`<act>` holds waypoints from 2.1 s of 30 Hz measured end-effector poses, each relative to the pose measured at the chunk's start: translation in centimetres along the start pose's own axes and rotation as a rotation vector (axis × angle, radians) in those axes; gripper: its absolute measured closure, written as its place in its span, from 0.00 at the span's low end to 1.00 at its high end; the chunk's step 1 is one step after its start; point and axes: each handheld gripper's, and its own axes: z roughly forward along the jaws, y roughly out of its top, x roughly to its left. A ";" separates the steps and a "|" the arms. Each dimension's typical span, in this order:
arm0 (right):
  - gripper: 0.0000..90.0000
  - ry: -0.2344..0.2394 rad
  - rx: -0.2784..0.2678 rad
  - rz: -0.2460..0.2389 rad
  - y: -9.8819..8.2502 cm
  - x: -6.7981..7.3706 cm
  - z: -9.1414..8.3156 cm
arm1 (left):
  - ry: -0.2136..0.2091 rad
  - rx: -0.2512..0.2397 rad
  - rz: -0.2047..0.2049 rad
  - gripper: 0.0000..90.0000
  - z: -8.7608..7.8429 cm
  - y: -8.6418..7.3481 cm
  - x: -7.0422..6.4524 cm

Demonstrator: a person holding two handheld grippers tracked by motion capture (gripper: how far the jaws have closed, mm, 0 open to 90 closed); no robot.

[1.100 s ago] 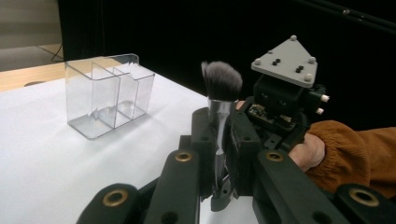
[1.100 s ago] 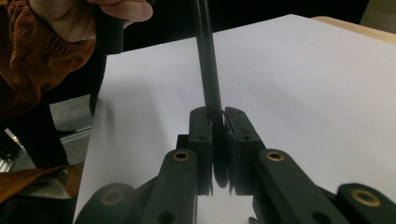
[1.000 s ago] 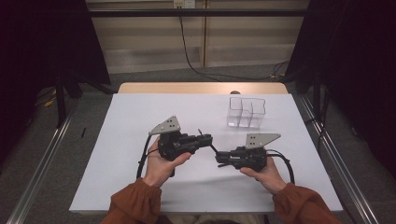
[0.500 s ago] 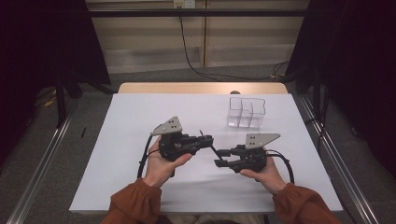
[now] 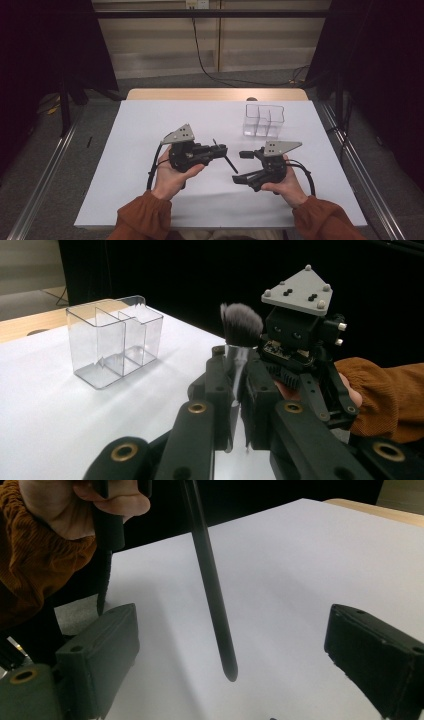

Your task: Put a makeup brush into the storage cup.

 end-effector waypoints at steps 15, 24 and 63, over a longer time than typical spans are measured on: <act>0.00 -0.006 -0.019 -0.006 0.0 -0.1 -0.4 | 0.026 0.086 0.032 0.93 -1.4 1.5 0.3; 0.00 -0.015 -0.016 -0.011 -0.1 0.0 -0.4 | 0.048 0.166 0.074 0.93 -1.9 2.5 0.6; 0.26 -0.009 0.026 -0.022 0.4 1.0 1.1 | 0.000 0.355 0.079 0.93 1.9 1.5 0.0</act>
